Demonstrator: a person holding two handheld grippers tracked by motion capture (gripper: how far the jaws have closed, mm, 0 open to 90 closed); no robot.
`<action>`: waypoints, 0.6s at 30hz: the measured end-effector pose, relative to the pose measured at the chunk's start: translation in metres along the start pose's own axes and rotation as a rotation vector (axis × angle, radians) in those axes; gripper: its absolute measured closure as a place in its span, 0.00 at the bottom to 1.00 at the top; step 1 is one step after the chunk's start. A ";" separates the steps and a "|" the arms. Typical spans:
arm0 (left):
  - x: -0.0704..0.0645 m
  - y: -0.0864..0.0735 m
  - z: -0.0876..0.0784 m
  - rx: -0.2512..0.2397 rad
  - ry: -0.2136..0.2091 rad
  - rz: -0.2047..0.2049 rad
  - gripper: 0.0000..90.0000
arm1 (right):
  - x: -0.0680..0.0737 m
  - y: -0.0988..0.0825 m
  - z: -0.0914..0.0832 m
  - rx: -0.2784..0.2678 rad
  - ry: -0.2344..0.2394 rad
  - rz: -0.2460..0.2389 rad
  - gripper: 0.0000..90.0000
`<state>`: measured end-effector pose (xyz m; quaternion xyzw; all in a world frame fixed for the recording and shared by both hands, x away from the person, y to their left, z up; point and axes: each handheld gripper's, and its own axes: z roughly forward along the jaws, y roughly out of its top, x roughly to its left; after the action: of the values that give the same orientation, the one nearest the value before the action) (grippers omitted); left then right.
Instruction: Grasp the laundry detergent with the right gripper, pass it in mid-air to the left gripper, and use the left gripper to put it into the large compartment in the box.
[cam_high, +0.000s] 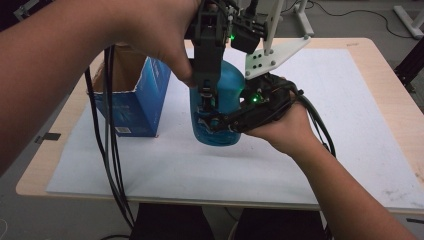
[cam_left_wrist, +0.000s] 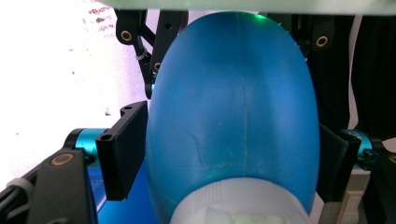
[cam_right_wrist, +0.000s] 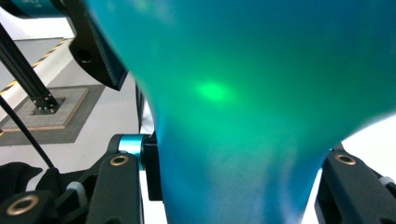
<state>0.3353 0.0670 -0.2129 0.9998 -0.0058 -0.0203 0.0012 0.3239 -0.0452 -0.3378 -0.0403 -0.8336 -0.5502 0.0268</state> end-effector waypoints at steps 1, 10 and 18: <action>0.000 0.000 0.000 -0.001 -0.001 0.000 0.28 | 0.000 0.000 0.000 0.000 0.000 0.000 0.52; -0.001 0.001 0.000 0.000 0.002 -0.004 0.34 | 0.000 0.000 0.002 -0.005 0.007 0.000 0.52; 0.000 0.001 0.000 -0.007 -0.024 -0.007 0.43 | 0.000 0.000 0.001 -0.008 0.004 -0.010 0.52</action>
<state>0.3350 0.0658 -0.2132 0.9995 -0.0024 -0.0324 0.0046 0.3238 -0.0443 -0.3384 -0.0350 -0.8316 -0.5537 0.0256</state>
